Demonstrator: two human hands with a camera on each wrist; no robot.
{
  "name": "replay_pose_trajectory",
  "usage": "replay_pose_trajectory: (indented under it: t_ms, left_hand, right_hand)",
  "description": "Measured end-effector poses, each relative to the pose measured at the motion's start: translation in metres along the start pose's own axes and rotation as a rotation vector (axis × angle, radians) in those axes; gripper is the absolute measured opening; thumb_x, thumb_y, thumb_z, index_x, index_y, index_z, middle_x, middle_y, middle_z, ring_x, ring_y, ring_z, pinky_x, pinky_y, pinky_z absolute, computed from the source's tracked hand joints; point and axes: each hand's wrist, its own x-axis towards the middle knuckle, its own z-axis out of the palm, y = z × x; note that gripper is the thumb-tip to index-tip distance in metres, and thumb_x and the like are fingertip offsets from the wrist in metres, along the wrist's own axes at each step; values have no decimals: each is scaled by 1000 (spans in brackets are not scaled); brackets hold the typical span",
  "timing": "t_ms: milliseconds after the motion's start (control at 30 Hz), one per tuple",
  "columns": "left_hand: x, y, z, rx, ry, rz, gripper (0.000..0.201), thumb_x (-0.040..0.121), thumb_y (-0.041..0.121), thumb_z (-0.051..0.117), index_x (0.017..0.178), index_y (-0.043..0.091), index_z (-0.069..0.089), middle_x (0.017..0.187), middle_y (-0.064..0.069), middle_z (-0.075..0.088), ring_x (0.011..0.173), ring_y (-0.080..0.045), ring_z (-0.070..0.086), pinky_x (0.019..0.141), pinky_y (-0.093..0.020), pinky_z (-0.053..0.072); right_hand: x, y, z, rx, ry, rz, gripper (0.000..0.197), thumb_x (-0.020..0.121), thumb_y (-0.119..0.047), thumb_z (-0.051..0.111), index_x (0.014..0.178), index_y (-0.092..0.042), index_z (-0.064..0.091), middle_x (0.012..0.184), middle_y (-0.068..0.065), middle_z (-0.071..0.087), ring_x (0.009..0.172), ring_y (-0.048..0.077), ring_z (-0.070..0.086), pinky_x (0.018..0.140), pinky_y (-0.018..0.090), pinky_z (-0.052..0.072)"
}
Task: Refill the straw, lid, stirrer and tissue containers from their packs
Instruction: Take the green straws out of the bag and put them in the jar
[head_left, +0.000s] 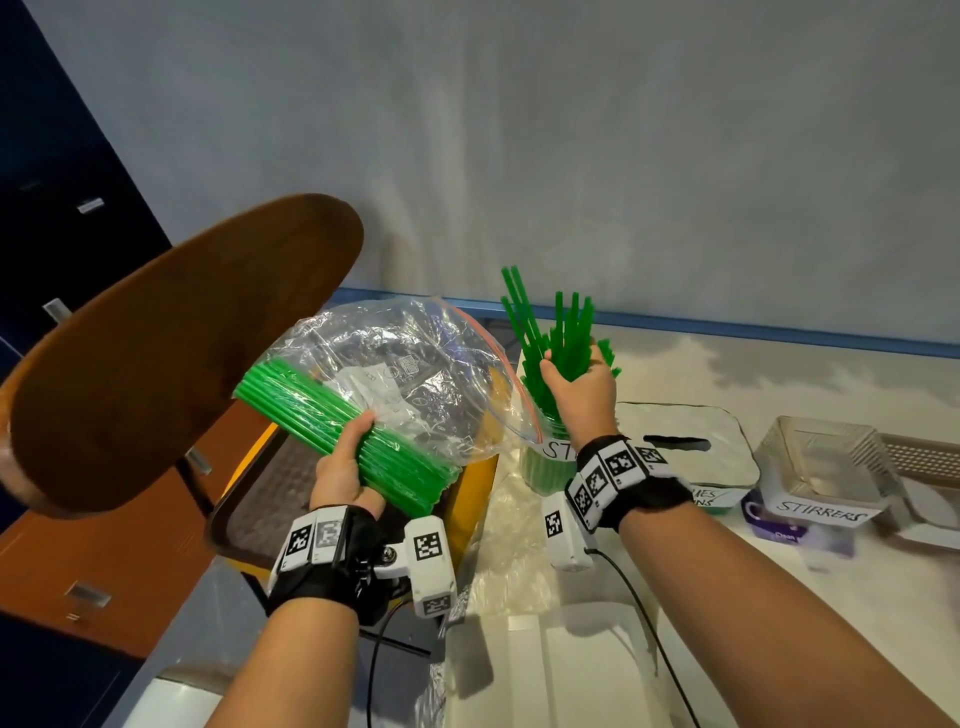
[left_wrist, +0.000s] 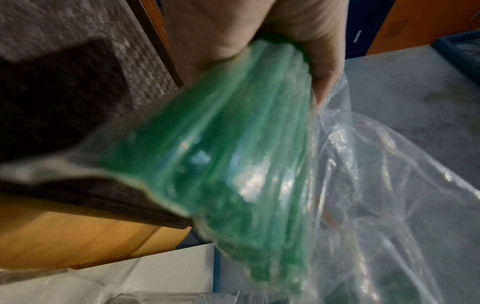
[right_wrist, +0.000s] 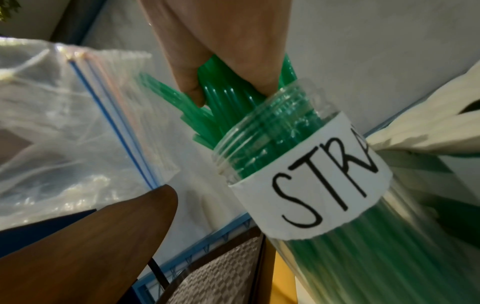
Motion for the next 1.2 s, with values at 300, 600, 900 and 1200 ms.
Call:
replay_pose_trajectory:
  t_ms: [300,600,900,1200]
  left_hand:
    - [-17,8,14,24,-28,8,39,82,24,66,116,6,56,82,-2,73,83,-22,64,82,-35,54]
    - [-37,8,32,70,-63,-8,14,79,14,69,89,5,64,74,-11,72,71,-23,69,76,-42,55]
    - [-38,6,21,60,-41,-12,15,80,16,69,90,5,63,68,-9,73,62,-19,71,74,-41,55]
    - [-38,8,19,69,-46,-35,16,81,12,68,93,3,63,71,-10,72,66,-21,70,73,-41,57]
  right_hand:
    - [0,3,-7,-22,10,-36,26,84,-13,66,108,-10,56,112,7,61,100,18,58,88,25,45]
    - [2,0,-13,-34,22,-192,37,78,-13,72,109,-16,52,100,-4,62,91,9,58,88,24,46]
    - [2,-30,-8,-202,8,-330,72,75,-45,71,134,-17,38,134,1,43,123,16,44,105,34,35]
    - [38,-70,9,-877,-396,-216,125,63,-66,69,149,-16,-7,144,3,42,134,23,37,110,62,2]
